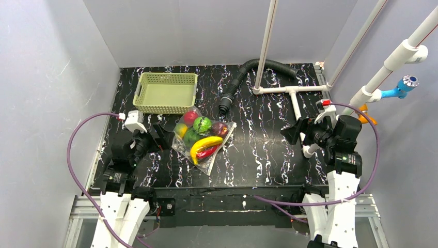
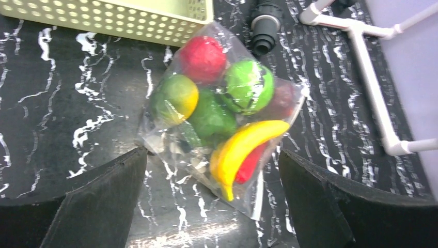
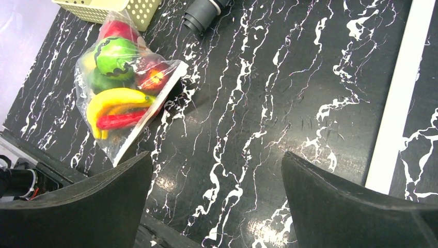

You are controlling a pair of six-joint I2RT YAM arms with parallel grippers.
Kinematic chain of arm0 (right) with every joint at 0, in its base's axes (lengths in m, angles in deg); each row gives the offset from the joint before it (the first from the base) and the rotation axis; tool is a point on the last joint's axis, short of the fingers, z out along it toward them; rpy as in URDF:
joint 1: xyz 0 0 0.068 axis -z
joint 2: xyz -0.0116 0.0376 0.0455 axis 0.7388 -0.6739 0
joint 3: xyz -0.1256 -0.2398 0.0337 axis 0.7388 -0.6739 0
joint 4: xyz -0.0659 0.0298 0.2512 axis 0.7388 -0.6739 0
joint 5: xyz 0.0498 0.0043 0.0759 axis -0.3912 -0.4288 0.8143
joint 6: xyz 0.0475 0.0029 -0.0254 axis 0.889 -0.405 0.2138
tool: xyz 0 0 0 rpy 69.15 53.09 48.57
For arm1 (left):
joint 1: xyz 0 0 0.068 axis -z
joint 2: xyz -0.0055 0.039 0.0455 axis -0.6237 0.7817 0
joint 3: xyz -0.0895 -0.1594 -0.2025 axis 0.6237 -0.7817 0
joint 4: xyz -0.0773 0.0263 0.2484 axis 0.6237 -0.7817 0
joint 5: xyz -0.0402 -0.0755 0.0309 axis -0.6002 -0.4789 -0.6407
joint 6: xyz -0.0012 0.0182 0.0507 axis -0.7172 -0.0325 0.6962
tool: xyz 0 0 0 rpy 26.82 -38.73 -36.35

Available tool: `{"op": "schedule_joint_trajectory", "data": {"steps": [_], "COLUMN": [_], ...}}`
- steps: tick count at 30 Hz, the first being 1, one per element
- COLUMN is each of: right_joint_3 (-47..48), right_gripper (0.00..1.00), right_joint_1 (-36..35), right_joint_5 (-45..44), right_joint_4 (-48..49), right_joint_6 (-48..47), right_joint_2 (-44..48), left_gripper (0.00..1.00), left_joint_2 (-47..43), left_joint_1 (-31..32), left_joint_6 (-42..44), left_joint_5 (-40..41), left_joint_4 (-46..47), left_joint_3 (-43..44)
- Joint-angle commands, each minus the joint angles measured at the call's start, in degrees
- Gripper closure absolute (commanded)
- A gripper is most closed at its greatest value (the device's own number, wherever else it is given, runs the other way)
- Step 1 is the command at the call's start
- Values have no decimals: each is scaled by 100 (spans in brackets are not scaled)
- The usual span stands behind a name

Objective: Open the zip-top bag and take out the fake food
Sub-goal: Pick up the zipper food storage bag at the center of the board.

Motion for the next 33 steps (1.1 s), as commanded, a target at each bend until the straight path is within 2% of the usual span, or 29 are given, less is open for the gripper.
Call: {"op": "schedule_joint_trajectory", "data": {"steps": [1, 6, 12, 15, 18, 20, 23, 27, 29, 33], "right_joint_3": [252, 296, 266, 198, 129, 89, 42, -139, -300, -464], "right_gripper": [0, 1, 1, 0, 0, 0, 0, 0, 0, 0], "right_joint_1": [19, 19, 19, 19, 12, 6, -7, -24, -29, -42], "right_joint_5": [156, 250, 432, 784, 1995, 2438, 2751, 2924, 3022, 3189], "right_joint_4": [-63, -98, -94, -182, -794, -1220, -1676, -1819, -1759, -1619], "right_joint_6": [-140, -174, -271, -918, -2339, -3190, -4021, -4467, -4528, -4526], "right_joint_2": [90, 107, 100, 64, 2, -25, -74, -135, -163, -204], "left_gripper": [1, 0, 0, 1, 1, 1, 1, 2, 10, 15], "left_joint_2": [119, 349, 406, 512, 700, 835, 1364, 2465, 3022, 4094], "left_joint_1": [20, 24, 24, 52, 435, 1136, 2608, 4328, 4767, 5380], "left_joint_6": [-442, -749, -954, -1087, -1097, -1059, -1046, -956, -975, -1446], "left_joint_5": [-737, -1345, -1665, -1946, -1906, -1185, 194, 2395, 3051, 4141], "left_joint_4": [-287, -429, -529, -530, -589, -713, -902, -1493, -1612, -1723], "left_joint_3": [469, 630, 687, 721, 764, 812, 995, 1606, 1848, 2141]}}
